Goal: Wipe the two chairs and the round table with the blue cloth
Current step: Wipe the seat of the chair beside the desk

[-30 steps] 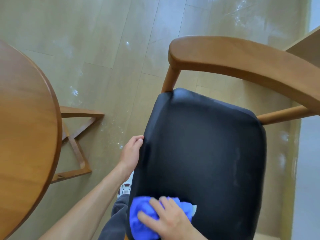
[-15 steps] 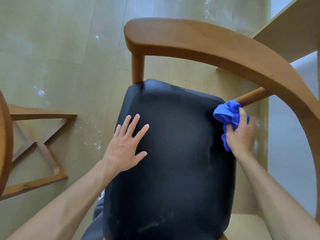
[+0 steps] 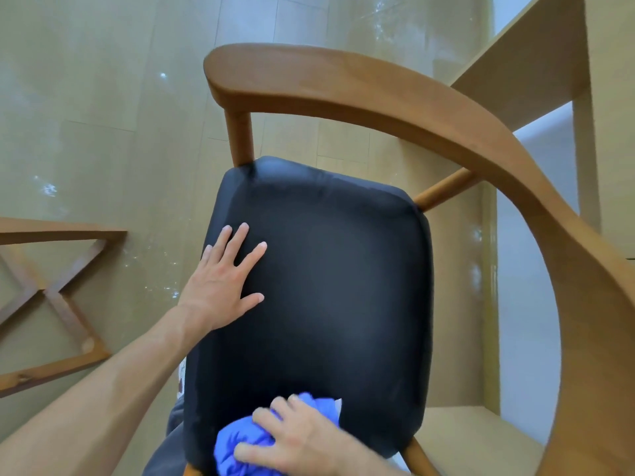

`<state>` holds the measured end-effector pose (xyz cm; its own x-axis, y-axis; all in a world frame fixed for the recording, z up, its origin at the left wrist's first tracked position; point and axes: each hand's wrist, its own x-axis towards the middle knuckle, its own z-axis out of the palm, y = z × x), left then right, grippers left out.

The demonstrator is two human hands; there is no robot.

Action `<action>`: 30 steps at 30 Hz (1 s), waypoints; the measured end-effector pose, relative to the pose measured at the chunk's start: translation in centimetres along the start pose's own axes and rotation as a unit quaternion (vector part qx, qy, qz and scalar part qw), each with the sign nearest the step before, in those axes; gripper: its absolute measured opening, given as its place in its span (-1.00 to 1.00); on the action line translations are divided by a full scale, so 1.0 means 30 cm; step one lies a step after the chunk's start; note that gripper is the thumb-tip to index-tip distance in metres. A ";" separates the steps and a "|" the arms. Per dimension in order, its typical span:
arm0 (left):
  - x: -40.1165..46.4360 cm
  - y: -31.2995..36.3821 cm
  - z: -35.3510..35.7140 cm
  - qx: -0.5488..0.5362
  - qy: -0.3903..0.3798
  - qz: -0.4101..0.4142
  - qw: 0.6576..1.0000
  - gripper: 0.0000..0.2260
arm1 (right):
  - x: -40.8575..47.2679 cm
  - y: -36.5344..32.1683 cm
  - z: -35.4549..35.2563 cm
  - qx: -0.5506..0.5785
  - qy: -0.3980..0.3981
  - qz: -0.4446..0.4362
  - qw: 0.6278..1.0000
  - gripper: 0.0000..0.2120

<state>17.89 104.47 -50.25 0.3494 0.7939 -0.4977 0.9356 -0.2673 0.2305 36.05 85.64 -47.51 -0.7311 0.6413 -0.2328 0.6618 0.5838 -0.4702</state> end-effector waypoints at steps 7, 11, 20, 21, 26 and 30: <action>-0.003 -0.003 -0.001 -0.004 0.009 0.011 1.000 -0.23 | -0.150 0.558 -0.265 -0.034 0.122 0.299 0.946 -0.65; -0.010 -0.008 0.005 -0.005 0.024 0.017 1.000 -0.23 | -0.251 0.612 -0.255 0.106 0.258 0.585 0.761 -0.48; -0.008 -0.004 0.001 -0.015 0.015 0.012 1.000 -0.23 | 0.063 -0.147 0.036 0.176 0.128 0.345 0.913 -0.39; -0.007 -0.003 0.000 -0.013 0.011 0.011 1.000 -0.23 | 0.123 -0.247 0.072 0.194 0.070 0.268 0.941 -0.41; -0.001 -0.023 -0.014 -0.012 -0.011 0.020 1.000 -0.23 | 0.224 -0.320 0.112 -0.024 -0.115 0.008 0.993 -0.67; -0.003 -0.018 -0.019 -0.005 -0.012 0.021 1.000 -0.23 | 0.053 -0.174 0.092 -0.032 -0.026 -0.023 0.999 -0.67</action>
<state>17.34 104.86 -49.85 0.3892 0.7693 -0.5066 0.9197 -0.2938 0.2604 30.96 82.23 -47.78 -0.7674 0.5871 -0.2579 0.6357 0.6437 -0.4261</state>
